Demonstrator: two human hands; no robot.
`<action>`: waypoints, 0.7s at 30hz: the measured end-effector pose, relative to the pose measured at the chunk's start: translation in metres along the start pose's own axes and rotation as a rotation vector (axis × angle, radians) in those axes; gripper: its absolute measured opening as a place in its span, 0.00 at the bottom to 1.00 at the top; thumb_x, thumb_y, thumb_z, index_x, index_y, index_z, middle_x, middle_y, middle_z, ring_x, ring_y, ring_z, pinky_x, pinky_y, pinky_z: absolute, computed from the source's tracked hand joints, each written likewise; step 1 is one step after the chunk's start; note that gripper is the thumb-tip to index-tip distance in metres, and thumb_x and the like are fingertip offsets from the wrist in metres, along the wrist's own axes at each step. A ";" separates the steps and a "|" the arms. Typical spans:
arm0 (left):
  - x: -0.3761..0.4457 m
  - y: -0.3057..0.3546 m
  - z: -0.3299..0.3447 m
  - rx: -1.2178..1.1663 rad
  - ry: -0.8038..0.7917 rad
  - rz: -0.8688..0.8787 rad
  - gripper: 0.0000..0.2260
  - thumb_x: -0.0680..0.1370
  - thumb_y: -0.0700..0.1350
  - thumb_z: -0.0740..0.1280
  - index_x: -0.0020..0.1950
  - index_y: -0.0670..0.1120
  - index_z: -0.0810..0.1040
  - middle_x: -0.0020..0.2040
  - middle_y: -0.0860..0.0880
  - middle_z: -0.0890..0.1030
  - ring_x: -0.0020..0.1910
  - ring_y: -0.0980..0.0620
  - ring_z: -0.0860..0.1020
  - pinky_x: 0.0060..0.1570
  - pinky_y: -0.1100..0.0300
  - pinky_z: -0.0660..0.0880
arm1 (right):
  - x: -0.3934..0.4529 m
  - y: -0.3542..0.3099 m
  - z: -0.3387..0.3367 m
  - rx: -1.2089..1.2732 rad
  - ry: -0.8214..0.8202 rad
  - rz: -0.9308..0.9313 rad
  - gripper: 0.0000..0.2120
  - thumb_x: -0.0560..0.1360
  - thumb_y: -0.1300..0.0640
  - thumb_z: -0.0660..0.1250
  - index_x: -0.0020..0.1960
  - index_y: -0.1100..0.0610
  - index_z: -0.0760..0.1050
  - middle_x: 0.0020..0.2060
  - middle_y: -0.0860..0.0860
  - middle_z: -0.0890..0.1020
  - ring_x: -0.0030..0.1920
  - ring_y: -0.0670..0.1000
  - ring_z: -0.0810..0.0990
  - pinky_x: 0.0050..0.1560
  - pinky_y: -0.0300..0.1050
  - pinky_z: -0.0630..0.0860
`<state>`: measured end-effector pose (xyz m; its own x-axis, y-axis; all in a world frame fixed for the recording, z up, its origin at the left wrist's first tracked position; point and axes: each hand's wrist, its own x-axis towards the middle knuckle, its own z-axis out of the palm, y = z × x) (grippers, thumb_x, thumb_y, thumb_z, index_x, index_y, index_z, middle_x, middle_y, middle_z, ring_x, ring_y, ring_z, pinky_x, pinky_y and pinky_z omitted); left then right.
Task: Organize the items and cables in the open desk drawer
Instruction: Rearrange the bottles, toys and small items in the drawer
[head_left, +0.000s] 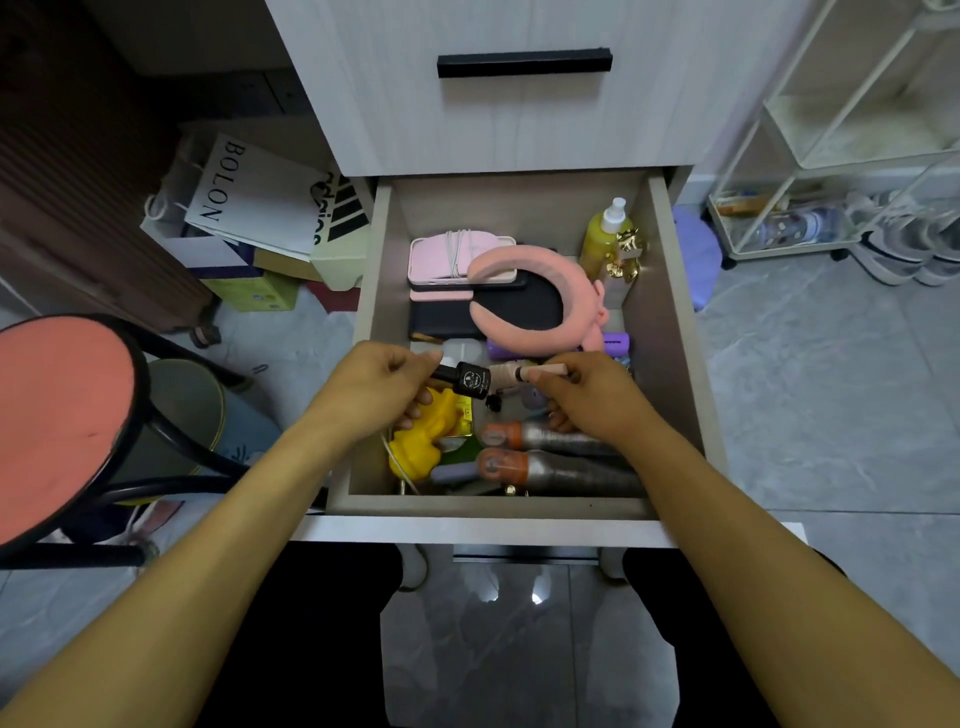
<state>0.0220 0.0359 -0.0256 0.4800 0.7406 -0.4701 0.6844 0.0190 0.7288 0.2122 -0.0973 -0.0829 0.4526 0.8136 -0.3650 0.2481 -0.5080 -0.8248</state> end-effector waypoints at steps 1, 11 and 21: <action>0.001 0.000 0.002 0.022 0.007 0.003 0.16 0.81 0.53 0.63 0.43 0.42 0.81 0.35 0.46 0.82 0.30 0.53 0.78 0.31 0.62 0.77 | 0.000 0.000 -0.001 -0.016 0.009 0.002 0.10 0.78 0.50 0.66 0.48 0.56 0.81 0.35 0.50 0.83 0.32 0.50 0.83 0.37 0.44 0.82; 0.012 0.001 0.014 -0.024 -0.020 0.091 0.13 0.81 0.52 0.63 0.47 0.44 0.81 0.39 0.48 0.82 0.36 0.55 0.80 0.40 0.62 0.78 | -0.003 -0.009 -0.001 0.294 -0.011 0.126 0.09 0.78 0.55 0.67 0.51 0.60 0.81 0.35 0.58 0.81 0.31 0.53 0.81 0.34 0.45 0.81; 0.047 0.024 0.038 -0.234 0.129 0.116 0.10 0.79 0.50 0.68 0.43 0.45 0.82 0.38 0.48 0.84 0.35 0.54 0.80 0.38 0.60 0.79 | 0.014 -0.008 -0.026 0.087 0.394 0.046 0.09 0.77 0.53 0.64 0.44 0.54 0.80 0.33 0.53 0.81 0.31 0.51 0.81 0.34 0.50 0.81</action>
<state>0.0824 0.0455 -0.0490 0.4639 0.8260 -0.3202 0.4767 0.0719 0.8761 0.2391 -0.0895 -0.0705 0.7595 0.6111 -0.2230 0.1537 -0.5017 -0.8513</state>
